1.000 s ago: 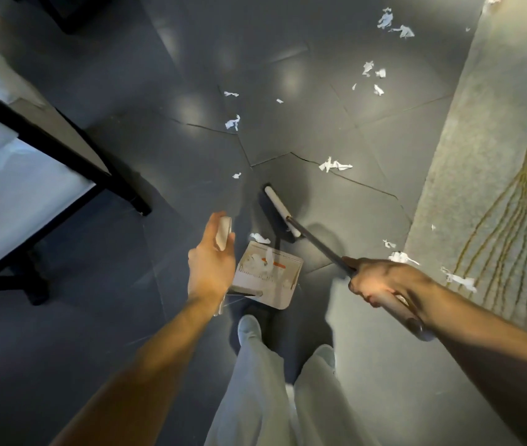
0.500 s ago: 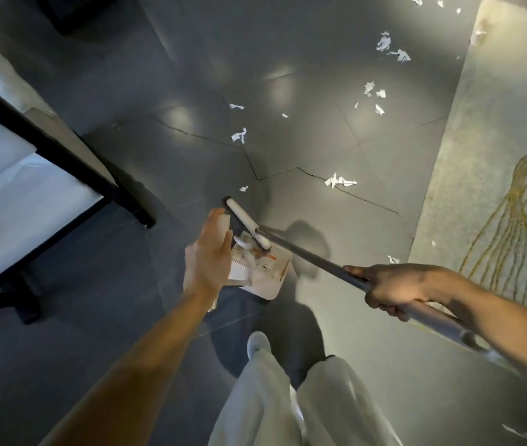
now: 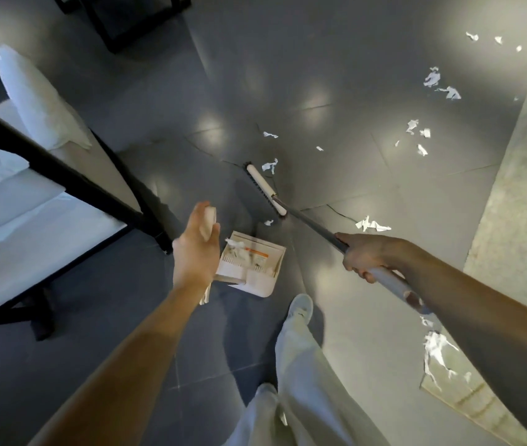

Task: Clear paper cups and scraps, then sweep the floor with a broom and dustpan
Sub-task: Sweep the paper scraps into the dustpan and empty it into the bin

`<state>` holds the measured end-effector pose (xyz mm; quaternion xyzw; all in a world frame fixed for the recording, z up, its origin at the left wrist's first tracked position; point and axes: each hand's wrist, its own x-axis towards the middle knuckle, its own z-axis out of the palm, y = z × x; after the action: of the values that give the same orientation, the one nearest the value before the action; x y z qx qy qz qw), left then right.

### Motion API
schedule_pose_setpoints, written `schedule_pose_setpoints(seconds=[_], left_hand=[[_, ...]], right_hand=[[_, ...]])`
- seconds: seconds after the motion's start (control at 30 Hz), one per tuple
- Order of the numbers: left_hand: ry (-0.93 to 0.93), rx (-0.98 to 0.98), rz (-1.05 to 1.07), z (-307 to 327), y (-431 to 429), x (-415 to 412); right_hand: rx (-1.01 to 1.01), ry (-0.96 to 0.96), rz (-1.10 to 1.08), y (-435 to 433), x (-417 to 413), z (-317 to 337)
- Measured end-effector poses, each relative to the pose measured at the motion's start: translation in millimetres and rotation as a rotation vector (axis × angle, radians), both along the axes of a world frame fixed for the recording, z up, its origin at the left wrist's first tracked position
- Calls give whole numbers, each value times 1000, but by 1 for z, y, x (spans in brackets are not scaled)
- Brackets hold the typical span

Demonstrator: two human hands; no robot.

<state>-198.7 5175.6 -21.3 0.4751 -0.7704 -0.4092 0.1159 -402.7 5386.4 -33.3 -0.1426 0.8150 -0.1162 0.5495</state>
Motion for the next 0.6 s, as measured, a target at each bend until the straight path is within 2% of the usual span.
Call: schedule_pose_setpoints(seconds=[0.1,0.2,0.33,0.43,0.6], left_hand=[[-24,16,2,-2,-25,-42],[-45,38,19,-3,-44,-74],[-27,43,24,-3,-54,-101],[-49,32,12,0,-65,-117],[-26,-31,46,9,-95,-139]], right_hand=[[51,-20,63,-22,-19,-19],[57,-213,40,-27,-34,-27],[126,-337,64,-11,-71,-9],[102,-346,20,-6,-105,13],[18,-231,74,-36,-146,41]])
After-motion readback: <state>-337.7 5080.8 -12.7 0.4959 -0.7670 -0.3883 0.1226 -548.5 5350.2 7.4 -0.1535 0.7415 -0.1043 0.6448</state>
